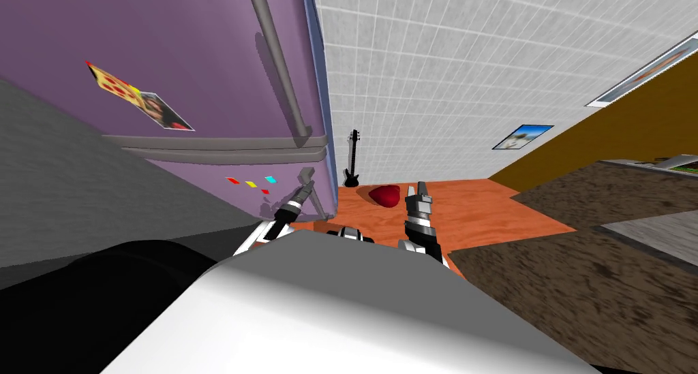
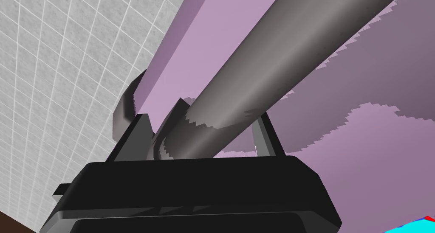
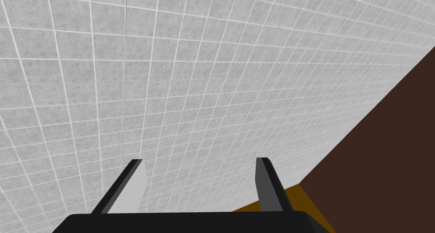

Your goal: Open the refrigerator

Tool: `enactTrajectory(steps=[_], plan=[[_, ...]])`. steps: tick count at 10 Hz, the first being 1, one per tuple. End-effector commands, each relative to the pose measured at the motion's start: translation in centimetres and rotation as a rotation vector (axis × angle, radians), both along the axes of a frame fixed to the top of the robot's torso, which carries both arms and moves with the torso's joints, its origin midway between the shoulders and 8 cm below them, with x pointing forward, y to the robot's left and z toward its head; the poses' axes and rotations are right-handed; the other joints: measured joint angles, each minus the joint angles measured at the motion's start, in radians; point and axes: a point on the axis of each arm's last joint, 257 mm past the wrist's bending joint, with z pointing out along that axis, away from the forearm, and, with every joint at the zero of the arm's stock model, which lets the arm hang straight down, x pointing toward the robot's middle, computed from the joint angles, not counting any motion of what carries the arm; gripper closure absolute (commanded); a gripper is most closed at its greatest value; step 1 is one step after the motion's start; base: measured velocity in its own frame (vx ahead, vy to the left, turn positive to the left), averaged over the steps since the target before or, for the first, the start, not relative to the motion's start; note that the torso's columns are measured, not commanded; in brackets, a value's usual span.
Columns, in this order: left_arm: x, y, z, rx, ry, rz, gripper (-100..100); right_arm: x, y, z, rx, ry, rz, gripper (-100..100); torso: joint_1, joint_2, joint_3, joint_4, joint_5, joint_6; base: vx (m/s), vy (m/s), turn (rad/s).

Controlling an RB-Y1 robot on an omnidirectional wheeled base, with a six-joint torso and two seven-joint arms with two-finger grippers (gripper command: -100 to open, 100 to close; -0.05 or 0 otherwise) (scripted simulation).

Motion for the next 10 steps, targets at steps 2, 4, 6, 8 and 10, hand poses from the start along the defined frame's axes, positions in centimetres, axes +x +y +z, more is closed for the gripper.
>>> enactTrajectory(steps=[2,4,6,8,10], plan=[[2.6,-2.0,0.4,-0.017,-0.005,-0.083,100,0.0,0.0,0.0,0.000,0.000,0.000,0,-0.002,-0.001,-0.001,-0.001,-0.001,0.003,-0.343,0.175,-0.137],[3.5,-2.9,0.3,-0.015,0.000,-0.113,100,0.0,0.0,0.0,0.000,0.000,0.000,0,0.004,-0.002,-0.002,0.002,-0.001,-0.005,-0.309,0.119,-0.046],[4.6,-3.7,0.3,-0.011,0.003,-0.143,100,0.0,0.0,0.0,0.000,0.000,0.000,0,0.002,-0.001,-0.002,0.002,-0.002,-0.005,-0.285,0.095,-0.020],[5.7,-4.5,0.7,-0.004,0.000,-0.174,100,0.0,0.0,0.0,0.000,0.000,0.000,0,0.001,-0.003,-0.003,0.002,-0.003,-0.005,-0.242,0.063,-0.026],[6.7,-5.3,0.9,0.005,0.002,-0.201,100,0.0,0.0,0.0,0.000,0.000,0.000,0,-0.003,-0.001,-0.002,0.002,-0.004,-0.003,-0.248,0.086,-0.024]])
